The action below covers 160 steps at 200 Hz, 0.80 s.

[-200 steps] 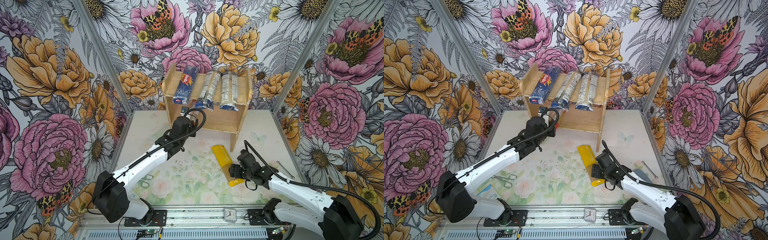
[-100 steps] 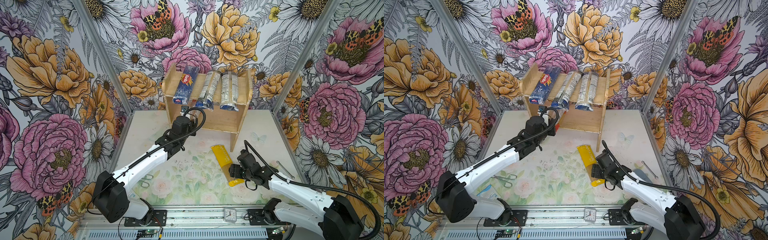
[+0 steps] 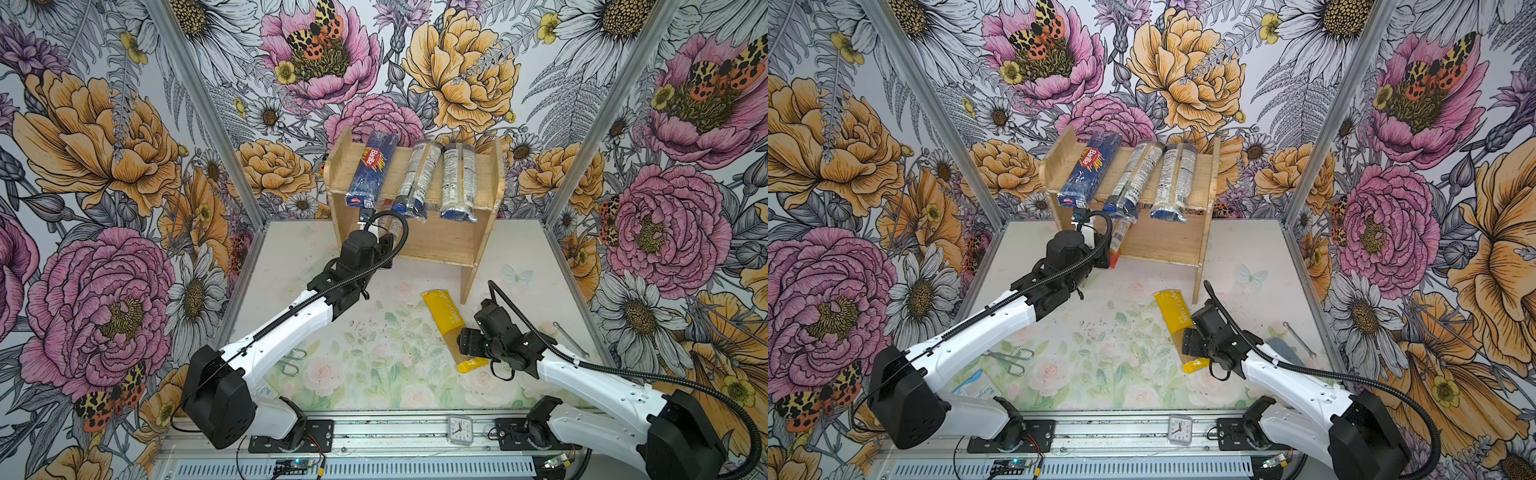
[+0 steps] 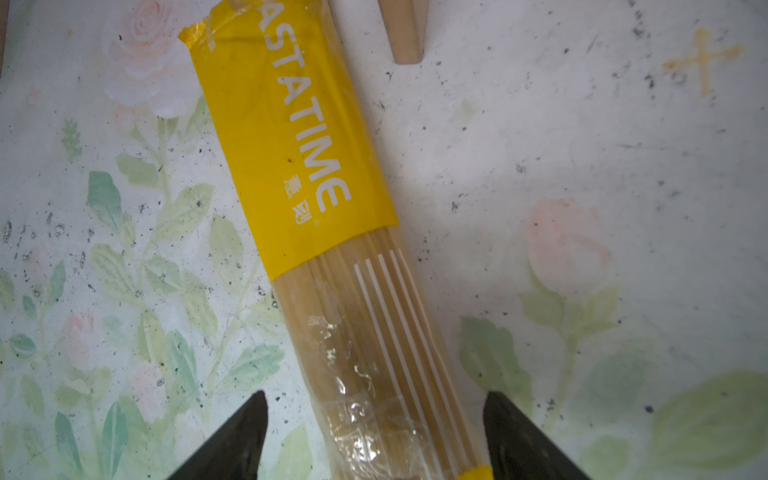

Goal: Place and organize the pasta boxes and bags onto the shelf
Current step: 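Push the red-labelled bag into the shelf's lower tier with the left gripper, then open the left gripper and draw it back while the right lifts the PASTATIME bag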

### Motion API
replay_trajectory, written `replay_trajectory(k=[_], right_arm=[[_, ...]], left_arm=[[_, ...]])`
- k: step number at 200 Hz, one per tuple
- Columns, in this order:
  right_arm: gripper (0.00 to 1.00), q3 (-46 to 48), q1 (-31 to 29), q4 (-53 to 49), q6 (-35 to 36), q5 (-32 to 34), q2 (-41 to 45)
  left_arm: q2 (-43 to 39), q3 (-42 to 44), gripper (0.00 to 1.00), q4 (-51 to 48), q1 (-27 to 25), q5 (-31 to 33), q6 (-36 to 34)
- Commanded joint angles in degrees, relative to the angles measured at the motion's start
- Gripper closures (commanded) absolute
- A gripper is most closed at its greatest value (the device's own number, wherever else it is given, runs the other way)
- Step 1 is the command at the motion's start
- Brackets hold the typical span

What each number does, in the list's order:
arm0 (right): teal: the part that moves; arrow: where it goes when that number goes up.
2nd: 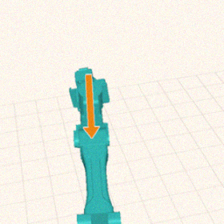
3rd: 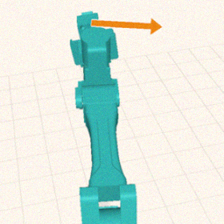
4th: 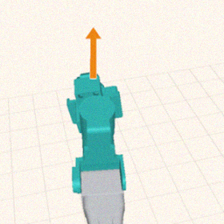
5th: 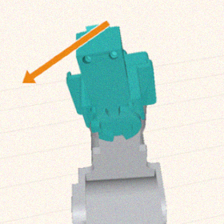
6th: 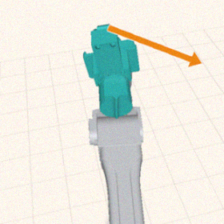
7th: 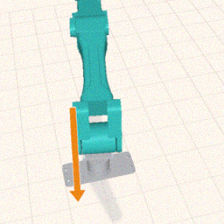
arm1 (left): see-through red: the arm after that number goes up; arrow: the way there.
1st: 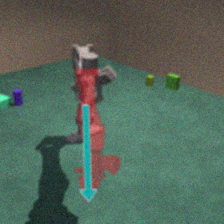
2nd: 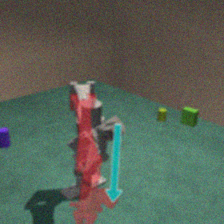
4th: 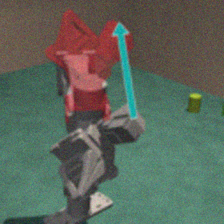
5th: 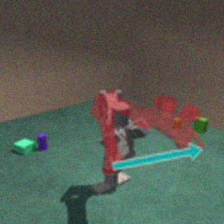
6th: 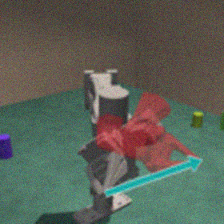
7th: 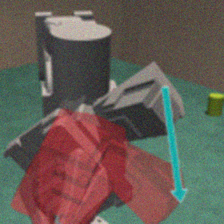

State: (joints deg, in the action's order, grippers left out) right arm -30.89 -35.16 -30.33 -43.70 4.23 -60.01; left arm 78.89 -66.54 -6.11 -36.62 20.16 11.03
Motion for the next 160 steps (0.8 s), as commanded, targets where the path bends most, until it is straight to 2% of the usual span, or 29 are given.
replay_trajectory(k=[1,79,104,160], right_arm=[[0.16,0.65,0.43,1.06,1.08,-0.01,1.25],[0.15,1.3,0.42,1.15,3.34,-1.47,0.16],[0.16,1.01,0.33,1.15,3.9,-2.25,-1.95],[0.16,0.92,-0.73,1.47,4.96,-1.11,-5.15]], left_arm=[[-2.88,1.4,0.6,2.34,0.1,0.93,1.28],[-6.8,6.76,0.55,2.52,-0.25,1.17,2.18],[-7.99,6.87,0.54,-0.85,-0.22,1.86,4.34],[-11.48,10.51,0.53,-2.46,-2.79,3.01,5.68]])
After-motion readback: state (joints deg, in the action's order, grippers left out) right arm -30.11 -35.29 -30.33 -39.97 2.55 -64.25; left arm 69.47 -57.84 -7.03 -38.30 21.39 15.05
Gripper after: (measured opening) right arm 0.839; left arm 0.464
